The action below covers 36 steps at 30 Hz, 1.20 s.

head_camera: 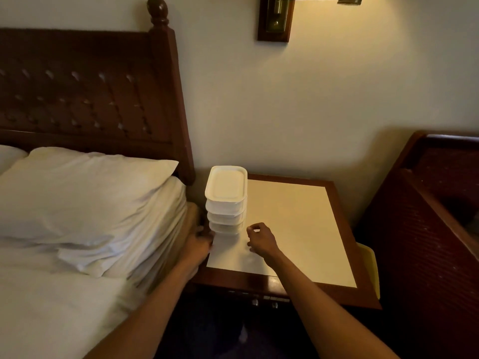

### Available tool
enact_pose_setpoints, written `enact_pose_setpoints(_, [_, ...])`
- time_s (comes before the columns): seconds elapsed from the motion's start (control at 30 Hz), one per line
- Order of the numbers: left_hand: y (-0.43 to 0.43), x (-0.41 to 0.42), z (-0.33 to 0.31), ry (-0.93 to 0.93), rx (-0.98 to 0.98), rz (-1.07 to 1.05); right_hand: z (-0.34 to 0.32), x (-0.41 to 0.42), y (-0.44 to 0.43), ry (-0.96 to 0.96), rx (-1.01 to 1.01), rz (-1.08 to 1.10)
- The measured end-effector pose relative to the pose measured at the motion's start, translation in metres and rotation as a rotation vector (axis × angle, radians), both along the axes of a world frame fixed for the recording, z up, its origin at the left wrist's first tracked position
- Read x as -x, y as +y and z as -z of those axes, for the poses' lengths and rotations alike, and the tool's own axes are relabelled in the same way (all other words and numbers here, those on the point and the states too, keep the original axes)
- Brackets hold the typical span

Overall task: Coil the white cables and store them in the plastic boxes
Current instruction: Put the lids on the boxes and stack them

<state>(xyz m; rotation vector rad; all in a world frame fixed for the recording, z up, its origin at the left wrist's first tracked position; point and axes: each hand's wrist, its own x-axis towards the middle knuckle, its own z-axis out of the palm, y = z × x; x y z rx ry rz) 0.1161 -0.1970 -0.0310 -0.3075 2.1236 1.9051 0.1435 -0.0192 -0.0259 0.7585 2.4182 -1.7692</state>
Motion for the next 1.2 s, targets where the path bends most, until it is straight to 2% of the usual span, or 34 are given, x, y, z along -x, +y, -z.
enact_pose_setpoints(0.07, [0.014, -0.002, 0.001, -0.005, -0.087, -0.006, 0.004, 0.000, -0.004, 0.028, 0.013, 0.002])
enact_pose_setpoints(0.17, [0.030, 0.002, 0.009, -0.010, -0.112, -0.097, 0.005, 0.003, -0.009, 0.056, 0.056, 0.033])
enact_pose_setpoints(0.33, [0.035, 0.008, 0.026, -0.083, -0.157, -0.223, 0.012, 0.009, -0.012, 0.035, -0.007, 0.047])
enact_pose_setpoints(0.53, [0.030, 0.022, 0.020, 0.015, -0.031, -0.129, 0.015, 0.008, -0.012, 0.036, 0.098, 0.006])
enact_pose_setpoints(0.67, [0.029, 0.036, 0.004, -0.087, -0.090, -0.057, 0.014, 0.011, -0.002, 0.021, 0.149, 0.017])
enact_pose_setpoints(0.8, [0.028, 0.057, -0.007, -0.161, -0.066, 0.059, 0.010, 0.020, 0.015, 0.027, 0.111, 0.087])
enact_pose_setpoints(0.9, [0.026, 0.068, -0.007, -0.100, -0.039, 0.072, 0.011, 0.031, 0.024, 0.020, 0.021, 0.122])
enact_pose_setpoints(1.0, [0.025, 0.065, -0.004, -0.037, -0.116, 0.021, 0.011, 0.035, 0.025, 0.052, -0.024, 0.134])
enact_pose_setpoints(1.2, [0.028, 0.039, 0.004, -0.052, -0.283, 0.041, 0.018, 0.031, 0.021, 0.078, 0.012, 0.171])
